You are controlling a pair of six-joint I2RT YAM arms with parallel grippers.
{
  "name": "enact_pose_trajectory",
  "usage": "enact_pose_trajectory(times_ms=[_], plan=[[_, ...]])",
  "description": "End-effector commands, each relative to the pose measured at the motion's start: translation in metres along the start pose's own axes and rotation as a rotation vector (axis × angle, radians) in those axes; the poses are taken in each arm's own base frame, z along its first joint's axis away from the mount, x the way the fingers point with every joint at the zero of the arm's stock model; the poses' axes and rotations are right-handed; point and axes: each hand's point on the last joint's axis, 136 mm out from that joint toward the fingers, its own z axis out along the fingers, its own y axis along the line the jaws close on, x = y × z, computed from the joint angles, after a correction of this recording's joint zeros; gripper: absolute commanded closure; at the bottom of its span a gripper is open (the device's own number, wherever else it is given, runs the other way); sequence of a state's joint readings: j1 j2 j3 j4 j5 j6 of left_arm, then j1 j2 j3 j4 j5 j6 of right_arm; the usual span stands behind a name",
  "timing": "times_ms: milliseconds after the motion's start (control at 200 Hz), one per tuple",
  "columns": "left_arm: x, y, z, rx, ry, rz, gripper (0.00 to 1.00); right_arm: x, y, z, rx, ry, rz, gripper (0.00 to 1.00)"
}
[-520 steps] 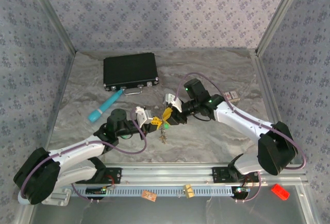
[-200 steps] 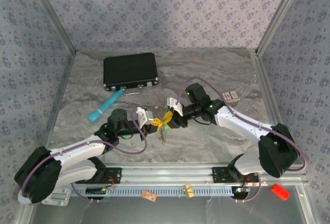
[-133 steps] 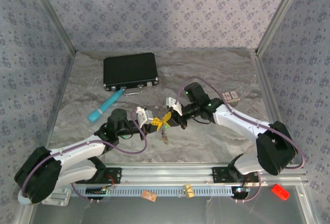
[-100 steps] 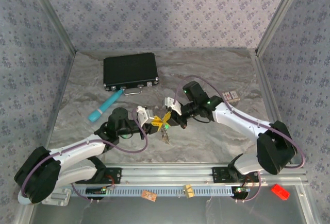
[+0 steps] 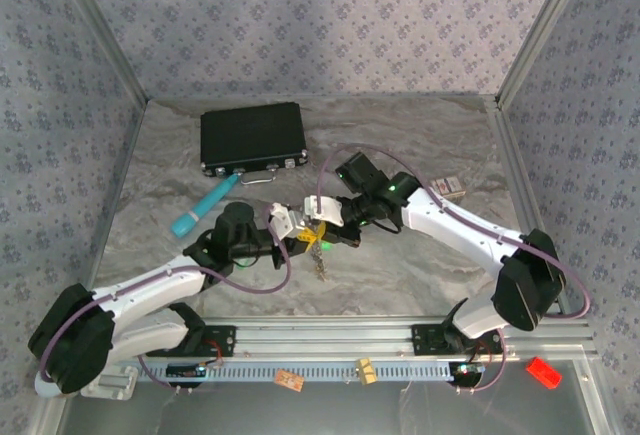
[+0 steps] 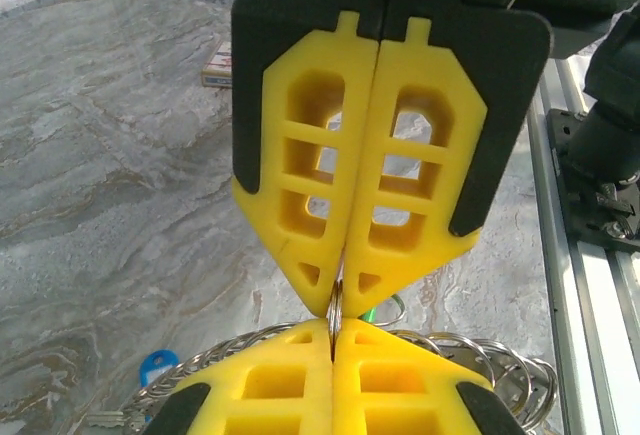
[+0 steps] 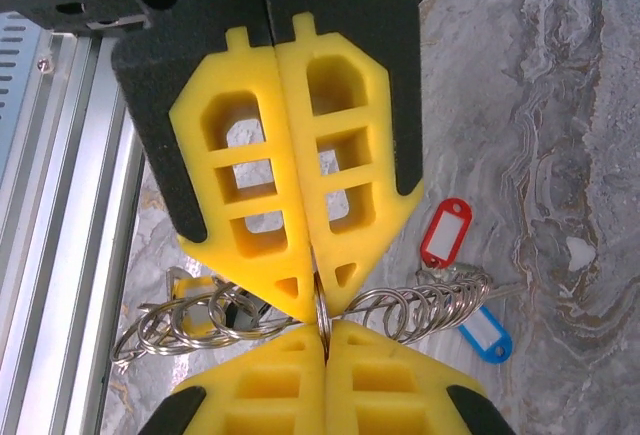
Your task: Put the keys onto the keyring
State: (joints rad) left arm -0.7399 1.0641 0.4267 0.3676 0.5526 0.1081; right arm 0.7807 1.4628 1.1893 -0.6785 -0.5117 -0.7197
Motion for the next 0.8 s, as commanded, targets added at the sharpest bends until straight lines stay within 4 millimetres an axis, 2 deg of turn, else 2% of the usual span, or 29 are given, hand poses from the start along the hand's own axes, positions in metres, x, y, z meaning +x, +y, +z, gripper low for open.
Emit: enact_pose_trajectory(times_ms=[0,40,60,100,175,280,515,710,795], plan=[[-0.013,0.000,0.002,0.008,-0.024,0.032,1.00,-0.020,0.013,-0.010,-0.054,-0.070,-0.028,1.00],[-0.013,0.000,0.001,0.009,-0.029,0.035,1.00,-0.026,0.012,-0.015,-0.050,-0.117,-0.019,0.96],[-0.014,0.000,0.001,0.008,-0.033,0.037,1.00,-0.018,0.015,-0.011,-0.063,-0.121,0.006,0.88],[-0.016,0.000,0.000,0.006,-0.049,0.041,1.00,-0.018,0.015,-0.014,-0.060,-0.162,0.027,0.77],[-0.022,-0.002,-0.002,0.005,-0.101,0.048,1.00,-0.017,0.009,-0.016,-0.049,-0.234,0.074,0.72],[-0.029,-0.005,-0.004,0.021,-0.152,0.050,1.00,-0.014,0.006,-0.013,-0.044,-0.269,0.114,0.71],[-0.029,-0.011,-0.006,0.046,-0.169,0.049,1.00,-0.001,-0.003,-0.003,-0.001,-0.274,0.163,0.72],[-0.029,-0.011,-0.007,0.046,-0.177,0.054,1.00,-0.003,-0.004,-0.004,-0.001,-0.294,0.168,0.82],[-0.029,-0.011,-0.007,0.046,-0.177,0.051,1.00,-0.004,-0.002,-0.006,-0.010,-0.302,0.168,0.83]])
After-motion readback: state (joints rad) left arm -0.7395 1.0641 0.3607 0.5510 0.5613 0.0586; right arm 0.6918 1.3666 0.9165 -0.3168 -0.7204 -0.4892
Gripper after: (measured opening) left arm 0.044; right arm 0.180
